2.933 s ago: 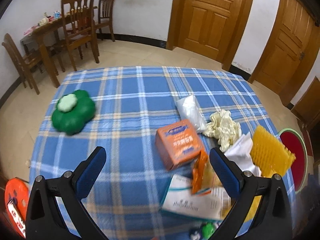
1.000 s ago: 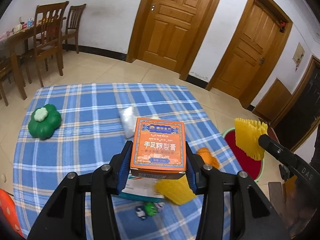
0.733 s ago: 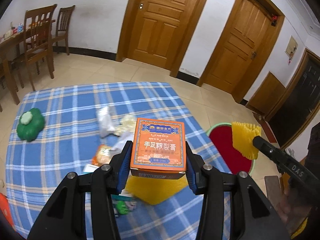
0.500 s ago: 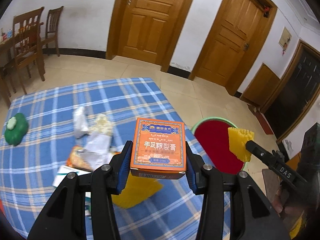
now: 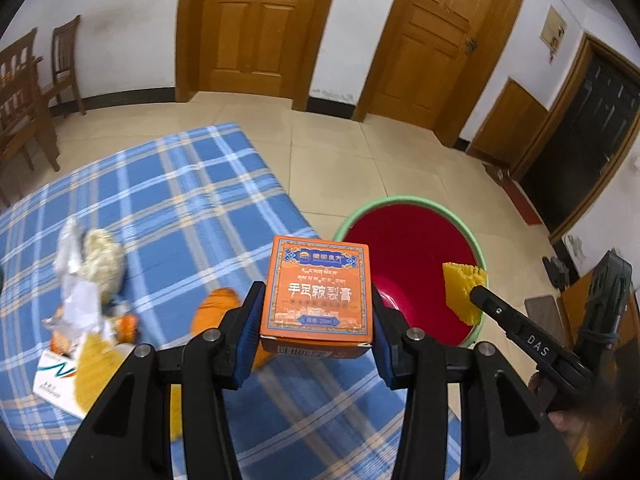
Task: Collect trash
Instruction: 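Carry the orange box and yellow net over the red bucket and release both, then return both tools to the table and grasp the second yellow foam net with the left gripper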
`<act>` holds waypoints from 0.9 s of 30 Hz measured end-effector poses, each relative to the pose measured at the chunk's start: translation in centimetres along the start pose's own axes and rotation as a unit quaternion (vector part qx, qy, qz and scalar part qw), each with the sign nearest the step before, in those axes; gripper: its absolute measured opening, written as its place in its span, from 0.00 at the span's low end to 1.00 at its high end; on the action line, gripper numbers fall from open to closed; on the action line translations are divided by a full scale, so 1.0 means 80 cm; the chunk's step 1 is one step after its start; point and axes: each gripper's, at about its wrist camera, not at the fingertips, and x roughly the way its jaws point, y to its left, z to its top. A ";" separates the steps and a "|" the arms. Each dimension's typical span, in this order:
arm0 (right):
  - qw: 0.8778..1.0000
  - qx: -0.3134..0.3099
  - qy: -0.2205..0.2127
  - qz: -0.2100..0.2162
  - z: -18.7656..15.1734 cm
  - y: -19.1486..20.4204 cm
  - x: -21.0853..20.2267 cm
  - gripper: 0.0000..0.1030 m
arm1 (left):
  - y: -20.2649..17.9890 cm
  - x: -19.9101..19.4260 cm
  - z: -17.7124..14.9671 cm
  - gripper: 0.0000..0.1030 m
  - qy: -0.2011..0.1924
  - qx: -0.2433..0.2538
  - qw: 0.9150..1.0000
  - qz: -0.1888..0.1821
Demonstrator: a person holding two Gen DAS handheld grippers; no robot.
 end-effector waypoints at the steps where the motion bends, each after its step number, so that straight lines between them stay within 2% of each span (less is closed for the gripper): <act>1: 1.000 0.004 0.000 -0.003 0.003 -0.005 0.002 0.18 | -0.004 0.005 0.001 0.47 0.003 0.004 1.000 -0.001; 8: 1.000 0.028 -0.002 -0.009 0.002 -0.038 0.007 0.30 | -0.040 0.045 0.007 0.47 0.026 0.036 0.999 -0.008; 17: 0.999 0.041 -0.019 -0.010 0.002 -0.053 -0.012 0.31 | -0.080 0.087 0.010 0.47 0.051 0.072 0.996 -0.011; 19: 0.999 0.044 -0.023 -0.010 0.001 -0.056 -0.018 0.32 | -0.086 0.089 0.010 0.59 0.053 0.073 0.996 -0.016; 21: 0.999 0.047 -0.025 -0.010 0.001 -0.057 -0.021 0.32 | -0.089 0.088 0.010 0.65 0.049 0.072 0.996 -0.016; 27: 0.998 0.050 -0.026 -0.008 0.001 -0.057 -0.023 0.32 | -0.083 0.080 0.010 0.67 0.045 0.066 0.997 -0.009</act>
